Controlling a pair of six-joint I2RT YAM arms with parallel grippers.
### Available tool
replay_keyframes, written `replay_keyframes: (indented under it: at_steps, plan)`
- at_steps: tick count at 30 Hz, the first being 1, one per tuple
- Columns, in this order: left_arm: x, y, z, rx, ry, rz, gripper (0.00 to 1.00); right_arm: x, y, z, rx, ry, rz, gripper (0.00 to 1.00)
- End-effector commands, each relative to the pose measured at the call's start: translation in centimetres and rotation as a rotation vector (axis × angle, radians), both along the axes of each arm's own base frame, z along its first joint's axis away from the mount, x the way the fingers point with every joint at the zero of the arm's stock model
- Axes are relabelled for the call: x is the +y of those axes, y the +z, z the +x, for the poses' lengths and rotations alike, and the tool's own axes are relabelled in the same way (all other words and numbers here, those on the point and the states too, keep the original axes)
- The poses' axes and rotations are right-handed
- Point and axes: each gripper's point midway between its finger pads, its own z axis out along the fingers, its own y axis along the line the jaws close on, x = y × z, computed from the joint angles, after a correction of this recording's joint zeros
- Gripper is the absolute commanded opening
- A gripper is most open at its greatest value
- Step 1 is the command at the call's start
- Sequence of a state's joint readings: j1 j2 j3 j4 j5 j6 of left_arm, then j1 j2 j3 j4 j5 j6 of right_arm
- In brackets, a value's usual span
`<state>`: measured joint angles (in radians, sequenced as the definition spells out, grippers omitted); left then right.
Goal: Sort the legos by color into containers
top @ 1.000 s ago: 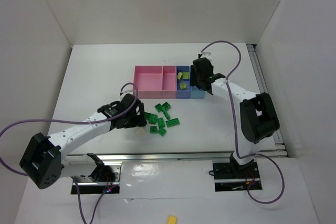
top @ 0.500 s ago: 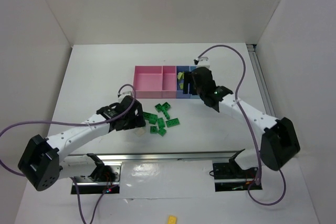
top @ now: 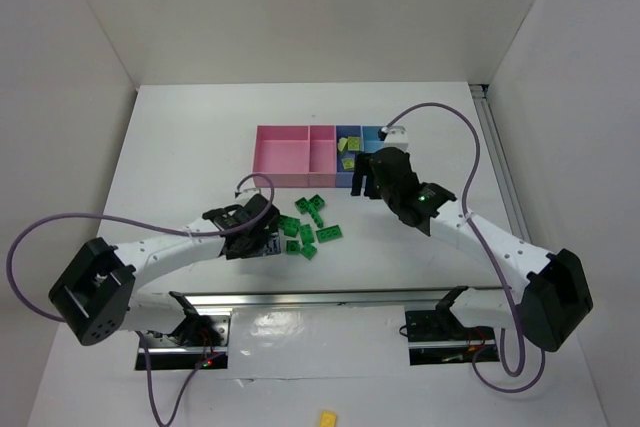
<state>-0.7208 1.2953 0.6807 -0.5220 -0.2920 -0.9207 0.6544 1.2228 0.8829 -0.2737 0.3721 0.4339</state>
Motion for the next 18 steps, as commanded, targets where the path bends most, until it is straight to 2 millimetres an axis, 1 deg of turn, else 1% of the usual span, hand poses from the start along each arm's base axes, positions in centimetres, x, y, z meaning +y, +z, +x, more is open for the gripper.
replay_keyframes:
  at_steps: [1,3,5,7,8,9,10,11,13,15,18]
  plan:
    - [-1.4,0.7,1.8,-0.076,-0.060,-0.014,0.92,-0.9,0.8,-0.6,-0.020,-0.038,0.013,0.80]
    - [-1.9,0.6,2.0,-0.086,-0.070,-0.024,0.93,-1.1,0.7,-0.7,-0.016,-0.045,0.004,0.80]
    - [-1.5,-0.2,2.2,-0.079,-0.070,0.015,0.93,-0.9,0.6,-0.7,-0.012,-0.037,0.008,0.80]
    - [-1.5,-0.9,1.6,-0.064,-0.087,0.041,0.92,-0.6,-0.1,-0.7,0.011,-0.034,0.010,0.81]
    - [-1.6,-1.1,1.7,-0.064,-0.087,0.041,0.92,-0.3,0.0,-0.7,0.010,-0.021,0.023,0.81]
    - [-1.7,-1.4,1.4,-0.055,-0.098,0.049,0.90,-0.2,-0.3,-0.7,0.017,-0.021,0.018,0.81]
    - [-1.7,-1.6,1.0,-0.054,-0.113,0.061,0.90,0.1,-0.1,-0.6,0.011,-0.018,0.038,0.81]
    - [-2.0,-1.6,0.8,-0.054,-0.113,0.055,0.90,0.0,-0.8,-0.7,0.027,-0.019,0.026,0.81]
    - [-2.1,-1.9,0.3,-0.054,-0.124,0.063,0.90,0.0,-0.8,-0.7,0.027,-0.019,0.026,0.81]
    - [-2.4,-1.6,0.5,-0.067,-0.124,0.050,0.89,0.0,-1.1,-0.7,0.034,-0.019,0.020,0.81]
    - [-2.6,-1.6,0.3,-0.068,-0.143,0.054,0.84,-0.3,-1.5,-0.8,0.038,-0.026,0.010,0.81]
